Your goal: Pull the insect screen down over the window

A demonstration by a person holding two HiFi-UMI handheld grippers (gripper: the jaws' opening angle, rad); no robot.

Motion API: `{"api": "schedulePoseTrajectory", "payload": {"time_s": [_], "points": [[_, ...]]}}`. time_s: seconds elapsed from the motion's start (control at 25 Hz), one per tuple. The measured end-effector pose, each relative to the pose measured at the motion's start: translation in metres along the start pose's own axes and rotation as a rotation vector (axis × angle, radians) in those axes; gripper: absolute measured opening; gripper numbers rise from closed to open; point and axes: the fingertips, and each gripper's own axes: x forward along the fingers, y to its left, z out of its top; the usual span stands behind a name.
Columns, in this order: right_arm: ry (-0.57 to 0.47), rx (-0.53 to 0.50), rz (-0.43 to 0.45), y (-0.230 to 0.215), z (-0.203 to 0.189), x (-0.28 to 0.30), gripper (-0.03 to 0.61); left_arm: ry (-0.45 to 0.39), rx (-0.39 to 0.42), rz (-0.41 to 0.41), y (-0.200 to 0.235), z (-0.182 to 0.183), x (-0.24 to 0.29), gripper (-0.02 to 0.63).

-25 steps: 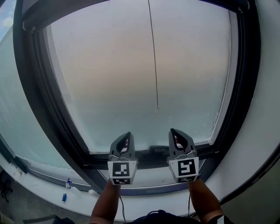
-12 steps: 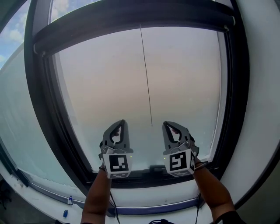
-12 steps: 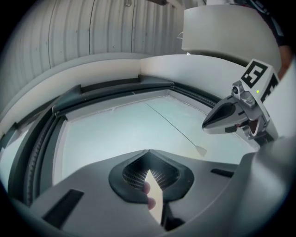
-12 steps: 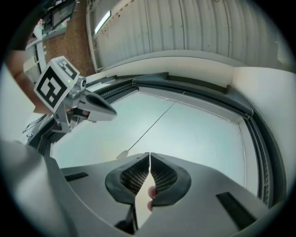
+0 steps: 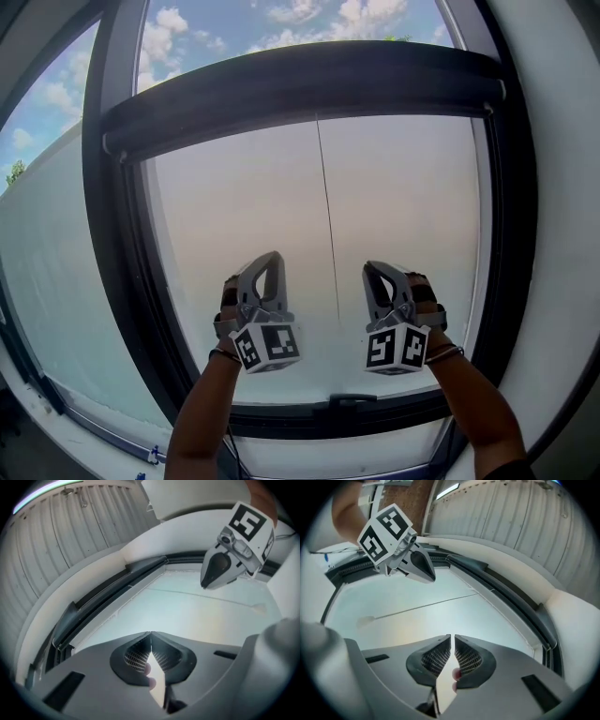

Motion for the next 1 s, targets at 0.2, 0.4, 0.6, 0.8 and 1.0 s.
{"api": "schedulePoseTrajectory", "payload": {"time_s": [0.2, 0.4, 0.6, 0.8, 1.0], "points": [[0.013, -0.117, -0.041, -0.035, 0.0, 0.019, 0.047, 0.1, 0.168, 0.013, 0.015, -0.009, 0.028, 0.003], [0.011, -0.246, -0.097, -0.08, 0.017, 0.039, 0.09, 0.157, 0.346, 0.037, 0.047, 0.003, 0.055, 0.117], [0.014, -0.287, -0.121, -0.125, 0.036, 0.059, 0.113, 0.195, 0.481, 0.044, 0.084, 0.023, 0.075, 0.234], [0.042, -0.428, -0.135, -0.155, 0.054, 0.086, 0.167, 0.201, 0.554, 0.014, 0.109, 0.037, 0.094, 0.313], [0.055, -0.469, -0.116, -0.17, 0.068, 0.101, 0.211, 0.21, 0.5, -0.026, 0.127, 0.047, 0.104, 0.36]]}}
